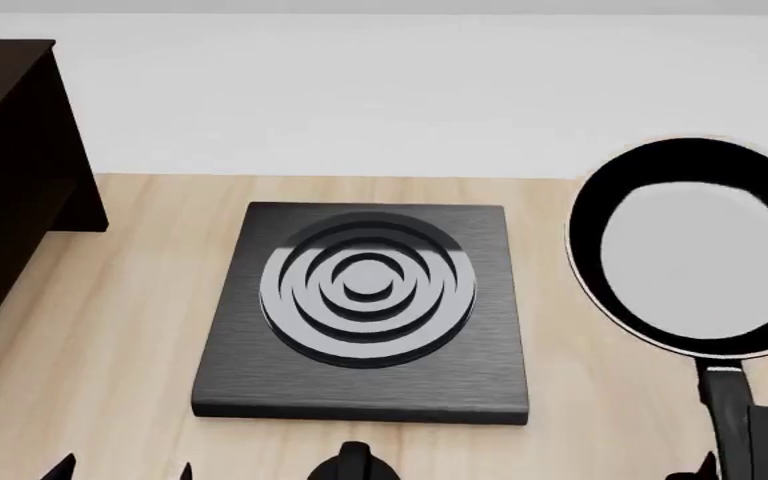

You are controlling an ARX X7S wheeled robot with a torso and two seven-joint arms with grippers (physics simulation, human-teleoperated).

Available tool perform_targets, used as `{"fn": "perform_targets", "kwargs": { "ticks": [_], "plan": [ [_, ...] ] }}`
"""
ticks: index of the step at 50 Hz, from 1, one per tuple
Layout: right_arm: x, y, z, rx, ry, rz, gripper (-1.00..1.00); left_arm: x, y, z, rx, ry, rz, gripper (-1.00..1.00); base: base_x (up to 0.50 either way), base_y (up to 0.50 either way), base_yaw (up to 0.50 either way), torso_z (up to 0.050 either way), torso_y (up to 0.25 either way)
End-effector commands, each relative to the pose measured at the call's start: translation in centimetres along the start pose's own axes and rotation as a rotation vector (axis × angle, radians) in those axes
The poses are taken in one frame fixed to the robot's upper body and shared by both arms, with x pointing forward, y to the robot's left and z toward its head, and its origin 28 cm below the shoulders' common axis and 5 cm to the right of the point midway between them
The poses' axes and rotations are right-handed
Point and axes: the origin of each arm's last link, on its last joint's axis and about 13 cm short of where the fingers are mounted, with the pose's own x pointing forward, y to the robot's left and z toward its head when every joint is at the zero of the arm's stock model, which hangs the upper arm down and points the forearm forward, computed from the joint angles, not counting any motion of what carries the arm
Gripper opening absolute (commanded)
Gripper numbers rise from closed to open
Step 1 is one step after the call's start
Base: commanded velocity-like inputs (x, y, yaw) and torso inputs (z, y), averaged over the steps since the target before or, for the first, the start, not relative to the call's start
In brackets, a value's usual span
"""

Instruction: Put the frying pan on the cabinet shelf.

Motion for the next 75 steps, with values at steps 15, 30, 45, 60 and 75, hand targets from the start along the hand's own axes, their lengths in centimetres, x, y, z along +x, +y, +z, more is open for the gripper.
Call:
{"fn": "perform_targets", "kwargs": {
  "ticks": [15,30,45,60,75],
  "plan": [
    [-0.5,3.4,6.0,-0.124,-0.178,0.192,-1.0,0.3,-1.0,4.8,-0.062,-0.03,-0.065,1.0,0.0,0.0,0.0,0.001,0.002],
    [-1.8,4.7,7.7,-0.147,-0.225,0.287,-1.0,4.1,1.3,12.4,-0.025,-0.035,-0.118,1.0,0.0,0.0,0.0,0.0,0.001],
    [-2.2,5.6,7.2,-0.162,-0.269,0.365,-1.0,2.3,1.5,17.0,-0.263,0.101,-0.393,1.0,0.0,0.0,0.0,0.001,0.002],
    [-2.1,6.6,5.9,-0.208,-0.302,0.418,-1.0,1.7,1.0,17.4,-0.454,0.193,-0.518,1.0,0.0,0.0,0.0,0.0,0.001],
    [-2.1,7.5,5.9,-0.219,-0.309,0.454,-1.0,1.9,-1.1,17.0,-0.682,0.217,-0.544,1.0,0.0,0.0,0.0,0.001,0.002]
  ]
}}
